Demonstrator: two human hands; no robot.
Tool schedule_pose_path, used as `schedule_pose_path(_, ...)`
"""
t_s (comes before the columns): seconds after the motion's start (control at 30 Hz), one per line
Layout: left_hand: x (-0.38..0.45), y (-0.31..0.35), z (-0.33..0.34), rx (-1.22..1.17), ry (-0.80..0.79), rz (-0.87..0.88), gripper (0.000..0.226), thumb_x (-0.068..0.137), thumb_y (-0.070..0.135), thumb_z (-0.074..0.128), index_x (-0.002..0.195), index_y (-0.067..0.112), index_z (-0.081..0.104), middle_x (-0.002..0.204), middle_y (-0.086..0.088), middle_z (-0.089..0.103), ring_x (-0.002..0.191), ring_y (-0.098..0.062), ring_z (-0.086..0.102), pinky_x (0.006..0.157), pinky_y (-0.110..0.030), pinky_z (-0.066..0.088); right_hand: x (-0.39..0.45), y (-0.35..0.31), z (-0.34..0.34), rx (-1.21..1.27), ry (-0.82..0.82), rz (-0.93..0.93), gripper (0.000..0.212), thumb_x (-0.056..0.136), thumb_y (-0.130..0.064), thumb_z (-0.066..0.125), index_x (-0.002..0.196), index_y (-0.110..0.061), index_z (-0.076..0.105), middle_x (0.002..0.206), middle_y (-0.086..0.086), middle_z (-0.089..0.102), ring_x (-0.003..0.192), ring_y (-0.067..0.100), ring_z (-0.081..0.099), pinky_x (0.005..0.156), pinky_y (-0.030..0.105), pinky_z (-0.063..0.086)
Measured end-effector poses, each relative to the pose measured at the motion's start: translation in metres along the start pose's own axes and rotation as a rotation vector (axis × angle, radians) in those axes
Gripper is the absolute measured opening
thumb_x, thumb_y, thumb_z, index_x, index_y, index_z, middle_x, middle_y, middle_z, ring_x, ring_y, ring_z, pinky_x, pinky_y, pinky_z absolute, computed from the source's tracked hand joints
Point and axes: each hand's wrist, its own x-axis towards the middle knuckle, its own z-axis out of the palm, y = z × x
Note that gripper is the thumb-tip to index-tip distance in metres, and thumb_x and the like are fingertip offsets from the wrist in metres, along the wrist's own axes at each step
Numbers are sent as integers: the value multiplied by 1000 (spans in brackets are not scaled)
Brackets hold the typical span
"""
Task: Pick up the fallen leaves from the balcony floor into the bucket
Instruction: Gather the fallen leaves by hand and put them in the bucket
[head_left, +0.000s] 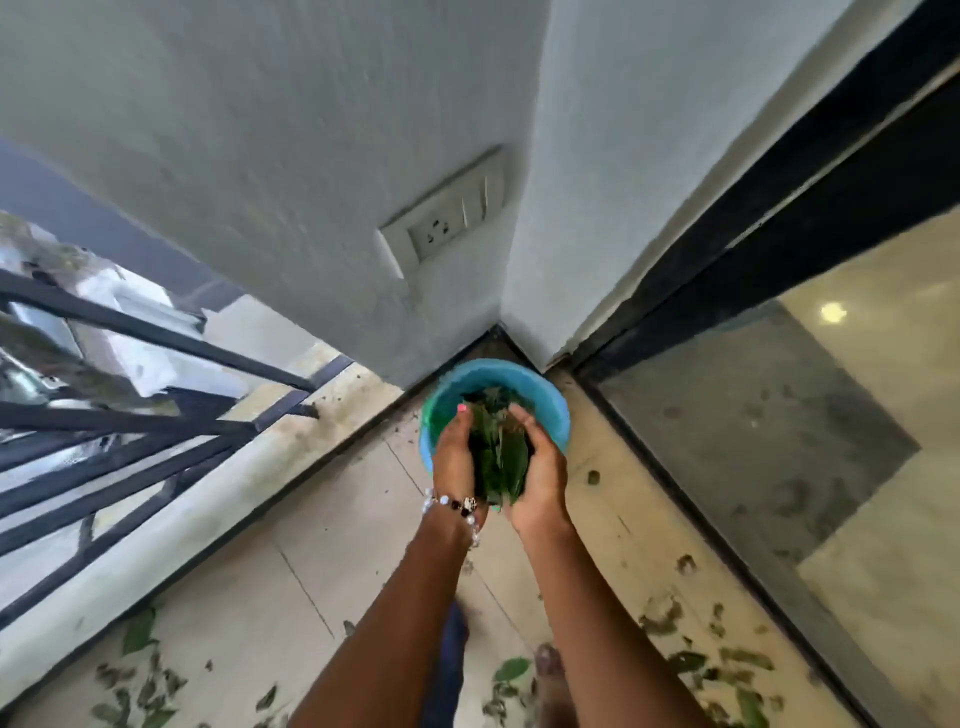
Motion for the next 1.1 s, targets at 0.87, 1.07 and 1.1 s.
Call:
schedule_pose_path(0.87, -100, 45, 82, 1160, -135, -46, 21, 98, 24, 52, 88, 10, 65, 90, -13, 66, 71, -25, 62, 64, -35, 51, -147, -94, -9, -148, 220, -145, 13, 99, -19, 51, 95, -12, 62, 89, 10, 67, 74, 19, 63, 67, 28, 49)
schedule_pose_path(1.07, -229, -10, 152, 1375, -402, -70, 16, 101, 26, 45, 92, 19, 56, 81, -1, 63, 60, -12, 61, 63, -24, 40, -276, -139, -70, -11, 256, -391, 16, 100, -21, 50, 102, -10, 61, 77, 5, 66, 62, 15, 57, 57, 24, 42)
schedule_pose_path(1.1, -251, -27, 161, 1411, -455, -65, 14, 102, 26, 43, 96, 20, 54, 81, 0, 62, 59, -11, 60, 61, -24, 39, -297, -145, -90, 42, 281, -433, 17, 101, -21, 50, 104, -9, 61, 77, 6, 66, 62, 15, 58, 56, 24, 43)
